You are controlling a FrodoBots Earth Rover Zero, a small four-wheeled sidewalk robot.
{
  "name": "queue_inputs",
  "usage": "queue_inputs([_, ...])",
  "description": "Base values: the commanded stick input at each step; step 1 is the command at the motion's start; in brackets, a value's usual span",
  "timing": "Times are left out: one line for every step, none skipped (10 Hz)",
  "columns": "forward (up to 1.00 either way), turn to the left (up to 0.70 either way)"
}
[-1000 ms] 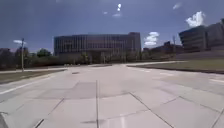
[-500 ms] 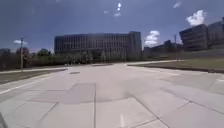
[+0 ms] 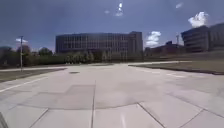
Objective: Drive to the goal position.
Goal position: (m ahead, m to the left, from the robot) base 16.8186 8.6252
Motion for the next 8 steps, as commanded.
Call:
queue_inputs([0.50,0.00])
queue_inputs([0.50,0.00])
queue_inputs([0.50,0.00])
queue_inputs([0.50,0.00])
queue_inputs([0.50,0.00])
queue_inputs([0.50,0.00])
queue_inputs([0.50,0.00])
queue_inputs([0.50,0.00])
